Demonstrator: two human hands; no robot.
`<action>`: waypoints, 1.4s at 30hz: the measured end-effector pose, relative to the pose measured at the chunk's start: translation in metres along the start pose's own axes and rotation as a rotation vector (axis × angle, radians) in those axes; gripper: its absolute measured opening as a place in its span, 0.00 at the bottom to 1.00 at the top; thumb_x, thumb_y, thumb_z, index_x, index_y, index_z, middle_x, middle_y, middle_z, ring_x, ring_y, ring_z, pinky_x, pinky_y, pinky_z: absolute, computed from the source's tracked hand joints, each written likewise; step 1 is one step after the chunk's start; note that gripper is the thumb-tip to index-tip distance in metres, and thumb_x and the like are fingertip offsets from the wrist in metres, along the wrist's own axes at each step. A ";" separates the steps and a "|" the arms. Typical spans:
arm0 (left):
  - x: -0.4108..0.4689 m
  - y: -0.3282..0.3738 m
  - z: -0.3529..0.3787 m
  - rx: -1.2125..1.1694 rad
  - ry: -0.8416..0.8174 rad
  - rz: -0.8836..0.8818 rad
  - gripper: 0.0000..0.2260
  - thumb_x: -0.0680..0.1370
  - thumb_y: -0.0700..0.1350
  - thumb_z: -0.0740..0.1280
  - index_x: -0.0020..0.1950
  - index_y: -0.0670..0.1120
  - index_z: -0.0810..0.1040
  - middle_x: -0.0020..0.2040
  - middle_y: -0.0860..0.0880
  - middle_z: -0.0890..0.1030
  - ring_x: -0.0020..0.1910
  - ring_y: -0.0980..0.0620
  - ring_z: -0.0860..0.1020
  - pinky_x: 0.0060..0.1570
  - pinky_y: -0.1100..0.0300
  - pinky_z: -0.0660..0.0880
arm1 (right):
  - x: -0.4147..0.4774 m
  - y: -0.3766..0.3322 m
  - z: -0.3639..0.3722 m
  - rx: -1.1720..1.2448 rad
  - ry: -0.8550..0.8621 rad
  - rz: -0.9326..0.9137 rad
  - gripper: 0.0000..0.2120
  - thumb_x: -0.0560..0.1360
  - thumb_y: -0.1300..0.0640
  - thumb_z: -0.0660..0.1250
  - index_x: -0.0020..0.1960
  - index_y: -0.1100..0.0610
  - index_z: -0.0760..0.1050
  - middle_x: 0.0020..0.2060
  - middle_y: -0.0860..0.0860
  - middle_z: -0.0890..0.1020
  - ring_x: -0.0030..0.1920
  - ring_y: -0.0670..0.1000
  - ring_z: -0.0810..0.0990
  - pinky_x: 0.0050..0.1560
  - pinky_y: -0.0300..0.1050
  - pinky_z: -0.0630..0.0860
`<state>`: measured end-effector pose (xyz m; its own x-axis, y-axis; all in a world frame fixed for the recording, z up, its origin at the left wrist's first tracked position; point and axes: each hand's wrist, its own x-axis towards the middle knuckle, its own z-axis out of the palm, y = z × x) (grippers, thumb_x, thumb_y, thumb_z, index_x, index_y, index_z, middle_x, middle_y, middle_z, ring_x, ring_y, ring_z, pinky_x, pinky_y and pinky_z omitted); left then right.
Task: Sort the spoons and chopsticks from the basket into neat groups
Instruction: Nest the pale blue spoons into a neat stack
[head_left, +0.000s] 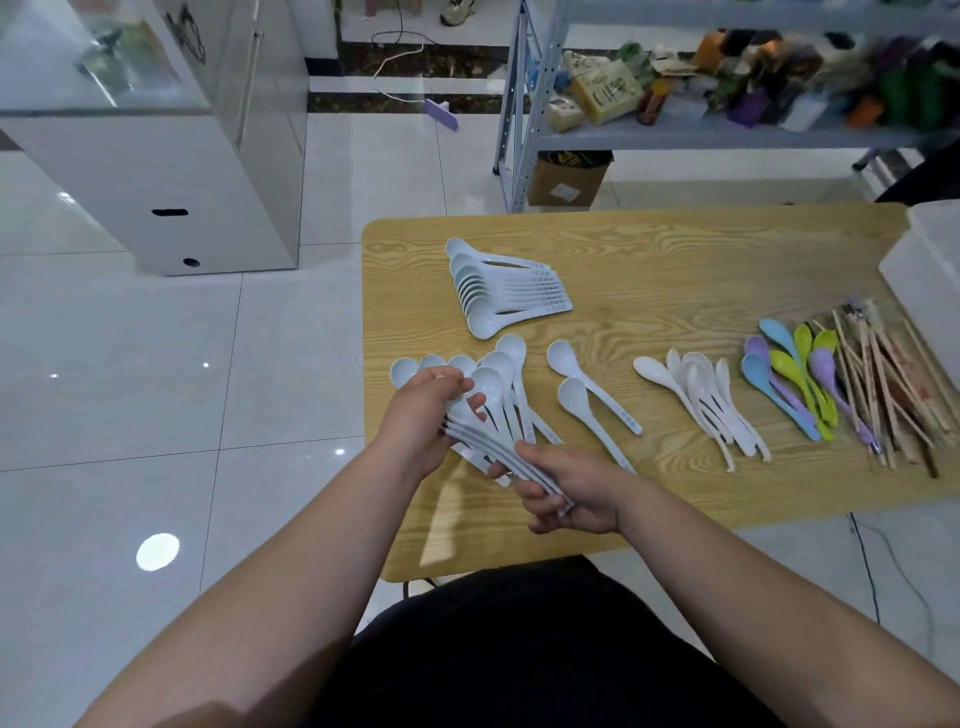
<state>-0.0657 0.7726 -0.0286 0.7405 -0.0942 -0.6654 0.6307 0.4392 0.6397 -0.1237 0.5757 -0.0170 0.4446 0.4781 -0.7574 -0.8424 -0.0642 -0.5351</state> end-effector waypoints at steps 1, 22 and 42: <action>0.003 0.001 0.002 0.069 -0.007 0.002 0.09 0.77 0.32 0.61 0.51 0.43 0.78 0.49 0.45 0.82 0.46 0.44 0.86 0.45 0.48 0.81 | 0.000 -0.006 -0.008 -0.082 0.037 -0.014 0.20 0.85 0.45 0.55 0.60 0.58 0.78 0.30 0.49 0.68 0.25 0.46 0.61 0.39 0.44 0.75; 0.162 0.049 0.073 1.195 0.343 0.752 0.21 0.73 0.42 0.74 0.66 0.43 0.77 0.62 0.43 0.77 0.63 0.43 0.74 0.65 0.50 0.71 | 0.116 -0.218 -0.210 -1.005 0.529 -0.625 0.11 0.81 0.50 0.62 0.60 0.41 0.78 0.40 0.37 0.80 0.40 0.37 0.77 0.38 0.34 0.71; 0.228 0.026 0.060 1.961 0.149 0.849 0.41 0.71 0.62 0.73 0.79 0.50 0.65 0.80 0.41 0.62 0.78 0.37 0.60 0.74 0.38 0.58 | 0.237 -0.264 -0.220 -1.560 0.318 -0.558 0.22 0.81 0.47 0.65 0.74 0.46 0.70 0.61 0.52 0.76 0.61 0.55 0.75 0.59 0.47 0.71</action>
<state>0.1335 0.7094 -0.1405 0.9439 -0.3287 -0.0307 -0.3224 -0.9379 0.1280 0.2710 0.5133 -0.1379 0.7664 0.5696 -0.2970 0.4247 -0.7962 -0.4309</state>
